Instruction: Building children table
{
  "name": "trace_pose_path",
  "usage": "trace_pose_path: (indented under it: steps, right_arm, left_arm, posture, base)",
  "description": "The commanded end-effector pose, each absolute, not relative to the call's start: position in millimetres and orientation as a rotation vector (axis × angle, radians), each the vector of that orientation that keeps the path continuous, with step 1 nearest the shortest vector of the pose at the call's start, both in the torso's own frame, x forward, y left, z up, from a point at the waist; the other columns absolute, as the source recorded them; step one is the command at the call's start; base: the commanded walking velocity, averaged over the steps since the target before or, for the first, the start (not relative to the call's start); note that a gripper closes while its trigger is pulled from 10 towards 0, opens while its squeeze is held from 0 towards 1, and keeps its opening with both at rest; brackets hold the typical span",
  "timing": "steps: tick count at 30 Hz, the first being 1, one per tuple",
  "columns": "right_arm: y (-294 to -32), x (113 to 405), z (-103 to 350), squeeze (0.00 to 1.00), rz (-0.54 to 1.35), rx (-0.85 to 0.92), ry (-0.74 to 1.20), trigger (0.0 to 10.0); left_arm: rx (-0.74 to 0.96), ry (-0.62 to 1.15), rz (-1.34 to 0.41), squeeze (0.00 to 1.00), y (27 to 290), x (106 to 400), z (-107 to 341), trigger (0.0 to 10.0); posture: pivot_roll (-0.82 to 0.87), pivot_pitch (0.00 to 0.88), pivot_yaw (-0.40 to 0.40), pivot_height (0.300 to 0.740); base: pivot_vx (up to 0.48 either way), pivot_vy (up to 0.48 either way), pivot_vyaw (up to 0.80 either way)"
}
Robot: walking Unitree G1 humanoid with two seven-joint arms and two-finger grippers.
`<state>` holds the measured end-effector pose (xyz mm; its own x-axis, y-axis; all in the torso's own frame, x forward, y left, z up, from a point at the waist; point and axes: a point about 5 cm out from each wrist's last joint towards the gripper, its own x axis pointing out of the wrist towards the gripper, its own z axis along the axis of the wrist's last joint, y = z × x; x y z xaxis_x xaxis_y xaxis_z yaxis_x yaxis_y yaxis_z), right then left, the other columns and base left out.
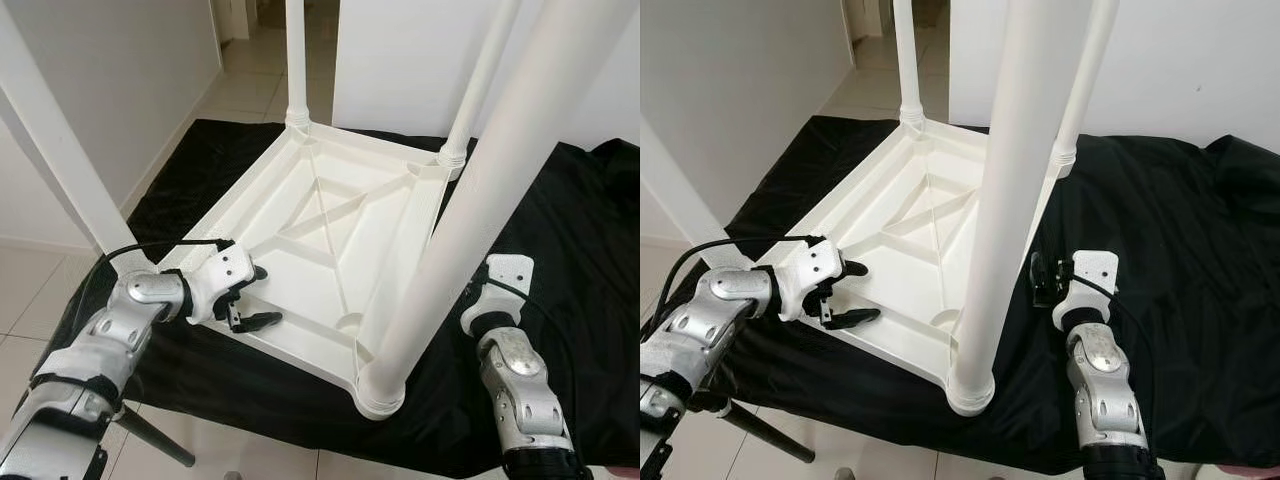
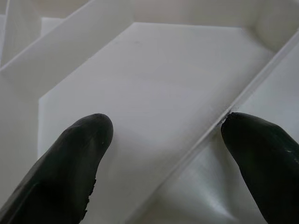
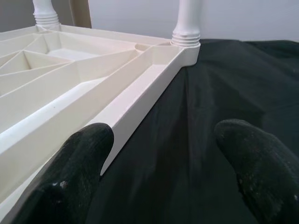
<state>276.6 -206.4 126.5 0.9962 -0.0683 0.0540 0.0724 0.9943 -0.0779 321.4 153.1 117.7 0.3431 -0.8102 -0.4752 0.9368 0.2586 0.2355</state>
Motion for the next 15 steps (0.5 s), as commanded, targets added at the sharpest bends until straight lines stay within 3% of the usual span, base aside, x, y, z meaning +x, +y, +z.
trace_pose_path:
  steps: [1, 6, 7, 8, 15]
  right_arm:
    - [-209, 277, 128, 0.0, -0.082, -0.086, -0.063, 10.0]
    - [-212, 275, 129, 0.0, -0.103, -0.088, -0.062, 10.0]
    - [-213, 275, 130, 0.0, -0.101, -0.097, -0.066, 10.0]
    - [-214, 273, 130, 0.0, -0.109, -0.097, -0.068, 10.0]
    - [-217, 272, 130, 0.0, -0.124, -0.099, -0.071, 10.0]
  left_arm:
    - [0.509, 0.415, -1.228, 0.0, 152, 324, 108, 10.0]
    - [0.493, 0.511, -1.186, 0.0, 149, 331, 104, 10.0]
    - [0.494, 0.515, -1.182, 0.0, 148, 332, 104, 2.6]
    - [0.491, 0.52, -1.175, 0.0, 147, 334, 104, 0.0]
    - [0.476, 0.498, -1.139, 0.0, 141, 339, 106, 0.0]
  posture:
    - [-0.09, 0.0, 0.033, 0.74]
    - [-0.1, 0.0, 0.043, 0.74]
    - [-0.1, 0.0, 0.043, 0.74]
    - [-0.1, 0.0, 0.043, 0.74]
    - [-0.1, 0.0, 0.064, 0.74]
  base:
    - [0.0, 0.0, 0.0]
    - [0.0, 0.0, 0.0]
    - [0.0, 0.0, 0.0]
    - [0.0, 0.0, 0.0]
    - [0.0, 0.0, 0.0]
